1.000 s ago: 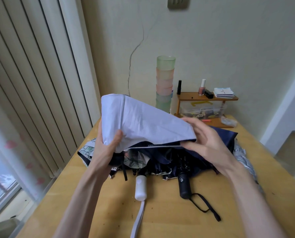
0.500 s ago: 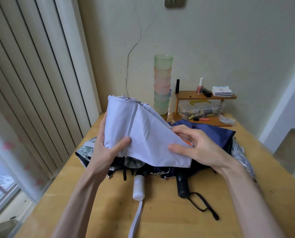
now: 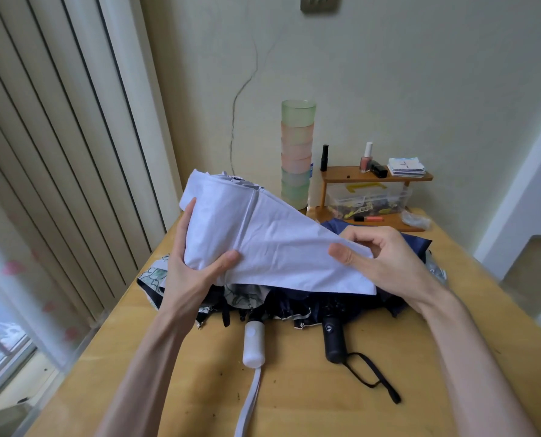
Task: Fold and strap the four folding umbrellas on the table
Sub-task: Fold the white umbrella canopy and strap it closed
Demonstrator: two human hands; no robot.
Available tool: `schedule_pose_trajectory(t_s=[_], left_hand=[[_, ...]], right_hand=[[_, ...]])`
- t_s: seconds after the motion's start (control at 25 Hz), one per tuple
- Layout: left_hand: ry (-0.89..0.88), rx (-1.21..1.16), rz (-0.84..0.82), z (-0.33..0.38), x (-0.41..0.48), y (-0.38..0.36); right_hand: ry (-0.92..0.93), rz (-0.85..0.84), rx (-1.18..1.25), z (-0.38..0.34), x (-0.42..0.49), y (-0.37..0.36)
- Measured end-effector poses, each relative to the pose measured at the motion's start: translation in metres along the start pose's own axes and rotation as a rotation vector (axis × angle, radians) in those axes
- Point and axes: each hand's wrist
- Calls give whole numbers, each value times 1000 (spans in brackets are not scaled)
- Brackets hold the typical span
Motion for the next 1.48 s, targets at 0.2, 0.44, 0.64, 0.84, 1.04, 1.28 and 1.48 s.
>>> schedule_pose_trajectory(t_s=[0.2, 0.44, 0.64, 0.84, 1.04, 1.28, 1.48], left_hand=[[-43, 46, -57, 1, -1, -2], [-11, -33, 73, 2, 1, 3], [-20, -52, 128, -2, 4, 3], [-25, -77, 162, -3, 4, 4], [-30, -55, 139, -1, 5, 11], [-39, -26, 115, 1, 4, 14], [-87, 25, 191, -3, 4, -1]], right_hand=[[-57, -69, -6, -3, 3, -10], [-120, -120, -41, 1, 2, -9], [-73, -23, 14, 7, -2, 0], [-129, 122, 70, 9, -2, 6], [-150, 35, 48, 8, -5, 9], [-153, -9, 48, 8, -7, 12], [-185, 257, 56, 13, 1, 2]])
Point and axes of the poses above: each hand's wrist, its own x-axis towards the middle knuckle, its own y-axis out of the back of the hand, z = x × y, and after that the axes turned 13 degrees about y, right-handed
